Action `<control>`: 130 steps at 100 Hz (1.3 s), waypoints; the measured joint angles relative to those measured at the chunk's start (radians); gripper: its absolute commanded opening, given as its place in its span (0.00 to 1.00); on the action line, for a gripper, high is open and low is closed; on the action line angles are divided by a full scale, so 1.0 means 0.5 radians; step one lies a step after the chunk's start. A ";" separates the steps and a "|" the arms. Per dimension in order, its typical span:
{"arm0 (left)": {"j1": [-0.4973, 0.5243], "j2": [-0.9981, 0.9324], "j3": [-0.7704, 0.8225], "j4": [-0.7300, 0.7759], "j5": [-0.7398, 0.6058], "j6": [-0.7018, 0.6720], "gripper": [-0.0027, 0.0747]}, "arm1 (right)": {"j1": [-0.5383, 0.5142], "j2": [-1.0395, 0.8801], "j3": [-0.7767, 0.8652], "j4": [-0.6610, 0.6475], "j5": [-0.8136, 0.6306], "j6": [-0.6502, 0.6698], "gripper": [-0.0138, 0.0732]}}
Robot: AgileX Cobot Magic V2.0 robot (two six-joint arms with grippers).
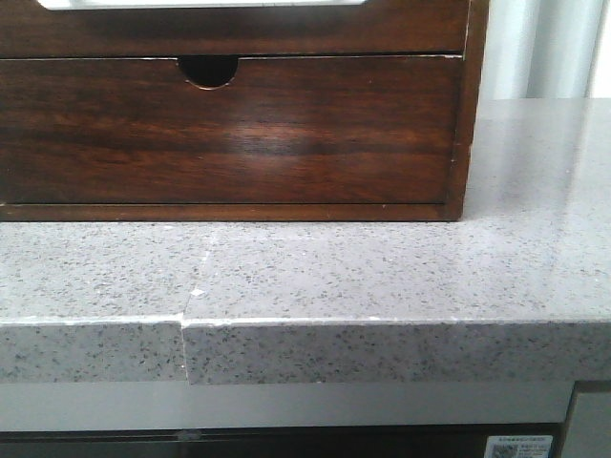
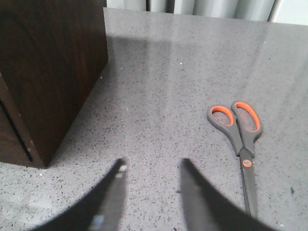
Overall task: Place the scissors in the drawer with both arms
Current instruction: 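Grasp the white drawer handle with the left gripper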
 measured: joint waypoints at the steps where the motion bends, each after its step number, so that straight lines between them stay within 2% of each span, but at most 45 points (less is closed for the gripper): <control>1: 0.000 0.000 0.000 0.000 0.000 0.000 0.64 | 0.000 0.000 0.000 0.000 -0.004 0.000 0.77; 5: 0.000 0.000 0.000 0.005 0.000 0.000 0.73 | 0.000 0.000 0.000 -0.004 -0.015 0.000 0.87; 9: 0.000 0.000 0.000 0.005 -0.003 0.000 0.77 | 0.000 0.000 0.000 -0.004 -0.030 0.000 0.94; 18: 0.000 0.000 0.000 0.005 -0.003 0.000 0.78 | 0.000 0.000 0.000 -0.004 -0.045 0.000 0.93; 38: 0.000 0.000 0.000 0.003 -0.003 0.000 0.71 | 0.000 0.000 0.000 -0.007 -0.045 0.000 0.93; 53: 0.000 0.000 0.000 -0.148 -0.030 0.000 0.69 | 0.000 0.000 0.000 -0.007 -0.045 0.000 0.93; 67: 0.000 0.007 0.000 -0.440 -0.059 0.000 0.69 | 0.000 0.000 0.000 -0.007 -0.045 0.000 0.93; 81: 0.000 0.069 0.000 -0.877 -0.076 0.000 0.69 | 0.000 0.000 0.000 -0.007 -0.045 0.000 0.93; 93: 0.000 0.201 0.000 -1.248 -0.092 0.000 0.69 | 0.000 0.000 0.000 -0.007 -0.046 0.000 0.93; 108: 0.000 0.425 0.000 -1.547 -0.042 0.005 0.69 | 0.000 0.000 0.000 -0.007 -0.046 0.000 0.93; 119: -0.009 0.603 0.000 -1.749 0.006 0.125 0.67 | 0.000 0.000 0.000 -0.007 -0.046 0.000 0.93; 130: -0.059 0.750 0.000 -2.051 0.025 0.381 0.60 | 0.000 0.000 0.000 -0.007 -0.046 0.000 0.93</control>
